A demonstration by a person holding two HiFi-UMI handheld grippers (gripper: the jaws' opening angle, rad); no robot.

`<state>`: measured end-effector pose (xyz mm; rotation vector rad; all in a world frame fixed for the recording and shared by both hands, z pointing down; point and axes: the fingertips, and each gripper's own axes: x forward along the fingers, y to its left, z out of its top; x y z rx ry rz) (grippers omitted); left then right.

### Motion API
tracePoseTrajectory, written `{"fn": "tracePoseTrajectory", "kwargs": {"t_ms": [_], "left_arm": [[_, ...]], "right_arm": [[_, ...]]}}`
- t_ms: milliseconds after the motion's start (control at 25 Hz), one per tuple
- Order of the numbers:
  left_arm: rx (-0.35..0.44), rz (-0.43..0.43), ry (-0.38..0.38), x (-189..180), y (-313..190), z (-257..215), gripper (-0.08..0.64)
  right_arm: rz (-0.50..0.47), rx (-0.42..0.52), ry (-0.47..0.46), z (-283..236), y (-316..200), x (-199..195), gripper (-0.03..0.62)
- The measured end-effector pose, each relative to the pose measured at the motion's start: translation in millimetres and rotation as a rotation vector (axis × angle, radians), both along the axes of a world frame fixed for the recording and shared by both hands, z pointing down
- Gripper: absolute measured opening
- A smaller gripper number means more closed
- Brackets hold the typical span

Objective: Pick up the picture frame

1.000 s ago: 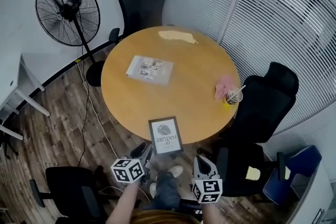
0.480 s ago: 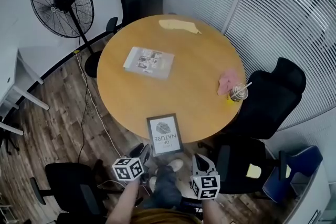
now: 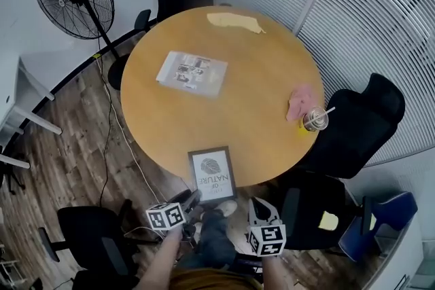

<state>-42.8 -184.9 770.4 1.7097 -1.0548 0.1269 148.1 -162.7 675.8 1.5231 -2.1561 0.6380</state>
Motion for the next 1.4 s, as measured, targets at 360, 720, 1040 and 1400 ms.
{"fn": "tracePoseTrajectory", "kwargs": {"t_ms": [360,720,1040,1400], "left_arm": [[-0.101,0.121,0.096,26,5,26,0.230],[-0.153,0.129,0.222,40,0,28,0.163],[-0.191,0.103,0.284,41,-1,26,0.130],[-0.126,0.149,0.283,44,-8,-5,0.074]], "right_arm": [[-0.017,-0.027,-0.058,3,-25,3,0.012],[-0.012,-0.045,-0.069,10,-35,9,0.012],[-0.008,-0.045,-0.105,4,-38,7,0.012],[0.015,-0.014,-0.144,-14,-34,4,0.012]]}}
